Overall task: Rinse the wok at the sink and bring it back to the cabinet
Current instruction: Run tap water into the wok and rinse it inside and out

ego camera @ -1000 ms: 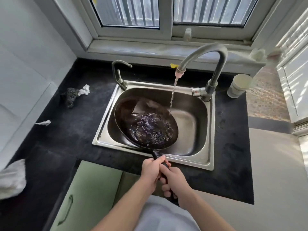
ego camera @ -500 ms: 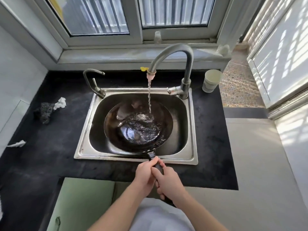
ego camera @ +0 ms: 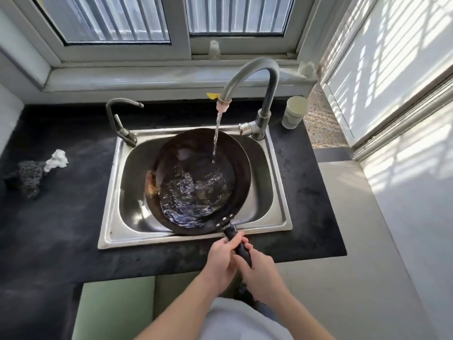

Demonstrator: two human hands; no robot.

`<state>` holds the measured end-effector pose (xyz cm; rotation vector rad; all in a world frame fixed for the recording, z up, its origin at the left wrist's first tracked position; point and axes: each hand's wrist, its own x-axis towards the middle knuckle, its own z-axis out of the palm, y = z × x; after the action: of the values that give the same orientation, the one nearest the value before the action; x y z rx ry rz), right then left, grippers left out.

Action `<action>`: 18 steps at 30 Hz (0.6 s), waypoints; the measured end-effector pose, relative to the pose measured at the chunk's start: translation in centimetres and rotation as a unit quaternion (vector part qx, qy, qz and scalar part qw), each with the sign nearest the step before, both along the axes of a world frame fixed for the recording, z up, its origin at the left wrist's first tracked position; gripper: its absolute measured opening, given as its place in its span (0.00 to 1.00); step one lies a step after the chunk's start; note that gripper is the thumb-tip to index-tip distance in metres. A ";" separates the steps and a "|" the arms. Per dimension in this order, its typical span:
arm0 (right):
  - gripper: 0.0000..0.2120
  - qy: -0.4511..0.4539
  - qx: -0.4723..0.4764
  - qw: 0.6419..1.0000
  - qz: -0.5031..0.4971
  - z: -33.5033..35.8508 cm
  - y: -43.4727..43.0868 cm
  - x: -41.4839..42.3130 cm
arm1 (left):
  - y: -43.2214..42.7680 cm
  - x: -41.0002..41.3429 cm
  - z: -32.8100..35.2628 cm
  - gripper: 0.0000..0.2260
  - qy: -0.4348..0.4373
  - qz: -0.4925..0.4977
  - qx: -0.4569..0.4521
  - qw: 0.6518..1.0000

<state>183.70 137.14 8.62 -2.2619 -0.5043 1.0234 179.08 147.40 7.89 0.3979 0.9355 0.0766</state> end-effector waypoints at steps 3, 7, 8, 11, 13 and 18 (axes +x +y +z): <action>0.17 0.032 0.016 0.999 -0.014 -0.8 0.5 -1.1 | 0.9 -1.1 -0.1 0.05 0.023 -0.009 0.052 0.998; 0.18 0.125 0.089 0.988 -0.031 -1.2 1.9 -2.7 | 2.4 -3.1 0.1 0.06 0.059 -0.034 0.125 0.990; 0.18 0.148 0.101 0.983 -0.035 -1.3 2.1 -3.0 | 2.7 -3.4 0.1 0.06 0.066 -0.039 0.139 0.987; 0.14 0.206 0.123 0.969 -0.058 -1.1 2.5 -3.5 | 3.1 -4.0 -0.1 0.07 0.086 -0.049 0.164 0.981; 0.13 0.230 0.122 0.963 -0.067 -1.0 2.4 -3.6 | 3.0 -4.0 -0.3 0.07 0.095 -0.049 0.167 0.980; 0.15 0.189 0.088 0.975 -0.076 -1.1 2.3 -3.3 | 2.6 -3.4 -0.6 0.05 0.089 -0.047 0.127 0.987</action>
<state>180.44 139.41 7.53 -1.8581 -0.2443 1.2403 175.65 149.99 7.28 0.6925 1.0858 0.0756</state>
